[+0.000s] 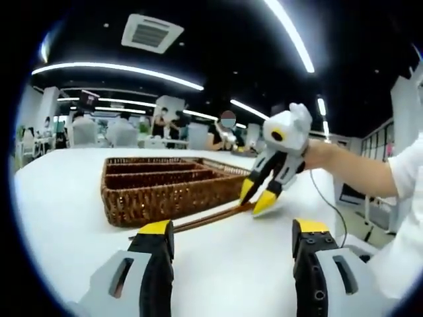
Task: Arrange the knives, forks, and spoons in their matching storage slots by inserting each utensil handle-first until every utensil is classified and aligned in the correct compartment
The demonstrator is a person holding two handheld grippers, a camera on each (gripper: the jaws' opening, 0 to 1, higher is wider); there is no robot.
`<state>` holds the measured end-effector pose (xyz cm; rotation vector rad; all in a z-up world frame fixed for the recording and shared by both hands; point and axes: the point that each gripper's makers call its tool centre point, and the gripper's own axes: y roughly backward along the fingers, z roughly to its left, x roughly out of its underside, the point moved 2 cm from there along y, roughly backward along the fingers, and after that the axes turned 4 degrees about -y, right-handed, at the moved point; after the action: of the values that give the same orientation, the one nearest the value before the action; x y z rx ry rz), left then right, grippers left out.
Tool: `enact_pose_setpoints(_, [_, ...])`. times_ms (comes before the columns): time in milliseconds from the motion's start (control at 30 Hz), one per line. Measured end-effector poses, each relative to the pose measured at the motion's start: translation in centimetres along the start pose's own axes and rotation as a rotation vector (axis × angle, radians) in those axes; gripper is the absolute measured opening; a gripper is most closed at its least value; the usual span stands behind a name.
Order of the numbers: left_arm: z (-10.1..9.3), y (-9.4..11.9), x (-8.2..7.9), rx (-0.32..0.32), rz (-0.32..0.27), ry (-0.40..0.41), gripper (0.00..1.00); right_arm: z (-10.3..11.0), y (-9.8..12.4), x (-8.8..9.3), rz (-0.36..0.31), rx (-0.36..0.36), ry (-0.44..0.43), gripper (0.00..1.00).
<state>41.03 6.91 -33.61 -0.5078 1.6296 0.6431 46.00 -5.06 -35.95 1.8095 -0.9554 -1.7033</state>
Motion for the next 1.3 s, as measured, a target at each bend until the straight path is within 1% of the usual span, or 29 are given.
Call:
enact_pose_setpoints(67, [0.0, 0.2, 0.0, 0.002, -0.010, -0.001, 0.72, -0.1, -0.3, 0.4, 0.026, -0.001, -0.010, 0.17])
enact_pose_setpoints(233, [0.1, 0.2, 0.1, 0.000, -0.010, -0.003, 0.71, -0.3, -0.6, 0.5, 0.043, 0.006, -0.008, 0.17])
enact_pose_setpoints(467, [0.5, 0.5, 0.1, -0.005, -0.023, 0.013, 0.70, -0.7, -0.9, 1.0, 0.089, 0.014, -0.034, 0.15])
enact_pose_setpoints(767, [0.3, 0.4, 0.3, -0.005, -0.011, 0.003, 0.69, -0.8, -0.9, 1.1, 0.105, 0.013, -0.040, 0.09])
enact_pose_setpoints(867, [0.3, 0.4, 0.3, -0.004, -0.012, 0.003, 0.69, -0.7, -1.0, 1.2, 0.119, 0.007, -0.040, 0.09])
enact_pose_setpoints(1100, [0.3, 0.4, 0.2, -0.006, -0.014, 0.005, 0.68, -0.8, -1.2, 1.1, 0.123, -0.001, -0.055, 0.09])
enact_pose_setpoints(1200, [0.3, 0.5, 0.2, -0.007, -0.015, 0.008, 0.68, -0.8, -1.5, 1.0, 0.131, -0.014, -0.079, 0.09])
enact_pose_setpoints(1300, [0.4, 0.5, 0.2, -0.009, -0.017, 0.010, 0.68, -0.7, -1.5, 1.0, 0.132, -0.017, -0.078, 0.08])
